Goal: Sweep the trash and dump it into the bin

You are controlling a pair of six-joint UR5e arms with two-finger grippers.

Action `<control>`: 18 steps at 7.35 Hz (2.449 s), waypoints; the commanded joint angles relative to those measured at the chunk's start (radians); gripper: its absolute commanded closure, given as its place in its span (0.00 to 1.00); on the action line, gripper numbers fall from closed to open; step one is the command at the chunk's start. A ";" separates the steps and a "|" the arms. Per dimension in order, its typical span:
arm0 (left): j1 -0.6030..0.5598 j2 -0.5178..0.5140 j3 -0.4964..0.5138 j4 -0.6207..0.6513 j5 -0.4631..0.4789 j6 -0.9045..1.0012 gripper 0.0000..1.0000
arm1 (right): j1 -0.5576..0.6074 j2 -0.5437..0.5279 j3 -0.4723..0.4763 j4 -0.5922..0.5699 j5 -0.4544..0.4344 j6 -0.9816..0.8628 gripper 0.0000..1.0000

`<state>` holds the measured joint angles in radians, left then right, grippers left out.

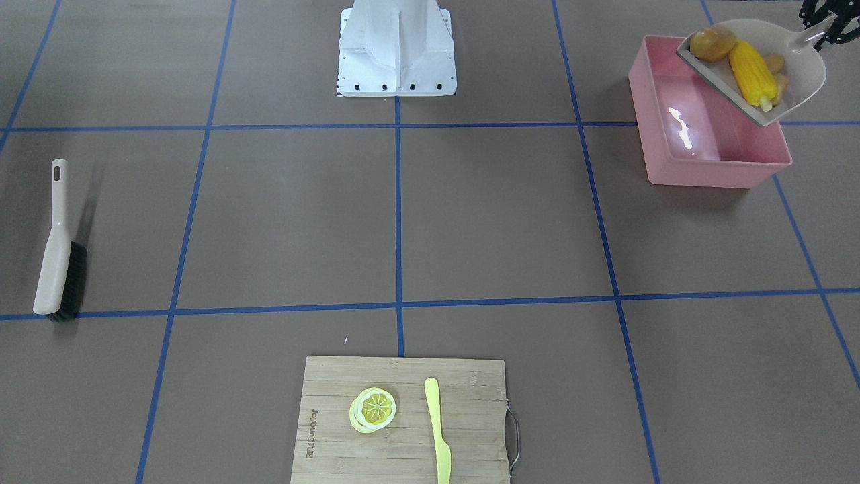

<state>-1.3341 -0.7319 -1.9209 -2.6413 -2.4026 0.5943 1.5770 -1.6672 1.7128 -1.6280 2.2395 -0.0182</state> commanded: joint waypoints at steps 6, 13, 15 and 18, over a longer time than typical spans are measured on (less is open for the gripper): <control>-0.007 0.048 -0.167 0.433 0.007 0.180 1.00 | 0.000 -0.003 -0.030 0.109 -0.003 0.006 0.00; -0.007 0.049 -0.203 0.811 0.043 0.252 1.00 | 0.000 -0.042 -0.019 0.111 0.023 0.003 0.00; 0.002 0.042 -0.324 0.982 0.059 0.252 1.00 | 0.000 -0.042 -0.016 0.112 0.038 0.003 0.00; 0.022 0.040 -0.392 1.122 0.149 0.252 1.00 | 0.000 -0.042 -0.018 0.111 0.058 0.009 0.00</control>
<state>-1.3192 -0.6911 -2.2963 -1.5710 -2.2910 0.8467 1.5768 -1.7096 1.6939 -1.5170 2.2858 -0.0133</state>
